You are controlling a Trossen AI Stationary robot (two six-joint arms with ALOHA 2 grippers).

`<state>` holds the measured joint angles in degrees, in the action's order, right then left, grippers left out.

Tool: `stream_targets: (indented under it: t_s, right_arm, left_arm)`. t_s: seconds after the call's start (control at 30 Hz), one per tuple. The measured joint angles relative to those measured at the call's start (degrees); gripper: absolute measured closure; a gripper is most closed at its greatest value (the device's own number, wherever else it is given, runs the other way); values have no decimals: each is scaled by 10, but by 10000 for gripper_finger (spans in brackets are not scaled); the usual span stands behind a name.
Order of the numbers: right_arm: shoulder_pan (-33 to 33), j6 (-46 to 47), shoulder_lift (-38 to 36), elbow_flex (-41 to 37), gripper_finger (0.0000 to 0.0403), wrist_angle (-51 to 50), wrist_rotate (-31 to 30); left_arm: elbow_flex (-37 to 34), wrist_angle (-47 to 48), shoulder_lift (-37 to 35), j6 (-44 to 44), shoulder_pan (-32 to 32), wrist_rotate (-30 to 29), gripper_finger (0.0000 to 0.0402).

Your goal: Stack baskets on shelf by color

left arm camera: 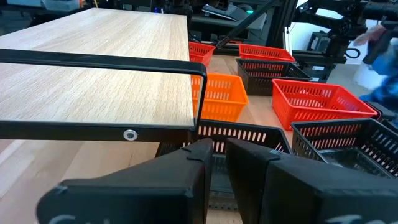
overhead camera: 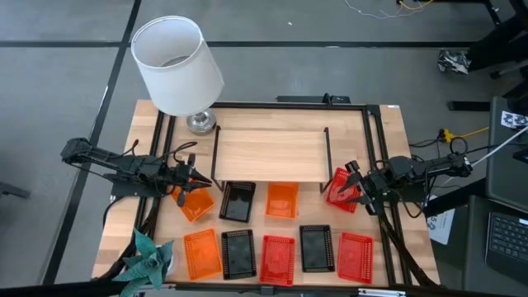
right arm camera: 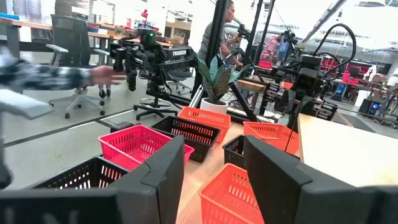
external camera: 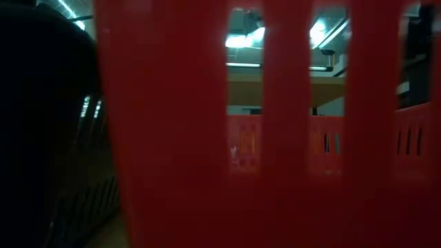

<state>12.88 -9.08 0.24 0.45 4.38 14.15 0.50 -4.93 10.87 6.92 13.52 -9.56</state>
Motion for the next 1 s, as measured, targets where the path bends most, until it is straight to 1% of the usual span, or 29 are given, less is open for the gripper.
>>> stream_targets:
  t_s: [0.13,0.23,0.33,0.4,0.47,0.5,0.57,0.63,0.73,0.8,0.87,0.93,1.0]
  right_arm:
    - [0,-2,0,0,236,13,0]
    - [0,62,0,0,236,23,9]
    - [0,126,0,0,236,52,-13]
    - [0,196,0,0,236,73,-31]
    - [0,228,0,0,236,95,-43]
    - [0,243,0,0,236,109,-52]
    - [0,280,0,0,236,147,-67]
    - [0,286,0,0,236,193,-86]
    - [0,287,0,0,236,270,-126]
    - [0,286,0,0,236,310,-116]
    - [0,293,1,14,236,332,-88]
    - [0,322,0,47,236,332,-82]
    - [0,326,7,99,236,300,-85]
  left_arm:
    - [0,0,0,0,0,0,363]
    - [0,-14,0,-31,0,-5,363]
    - [0,-71,0,2,0,2,363]
    - [0,-121,0,34,0,-5,363]
    - [0,-174,0,44,0,-7,363]
    - [0,-201,0,39,0,-8,363]
    - [0,-254,0,-4,0,-13,363]
    - [0,-296,0,-43,0,-29,363]
    - [0,-352,0,-66,0,-35,363]
    - [0,-368,0,-86,0,-34,363]
    - [0,-380,0,-103,0,-33,363]
    - [0,-385,0,-112,0,-33,363]
    - [0,-383,0,-116,0,-33,363]
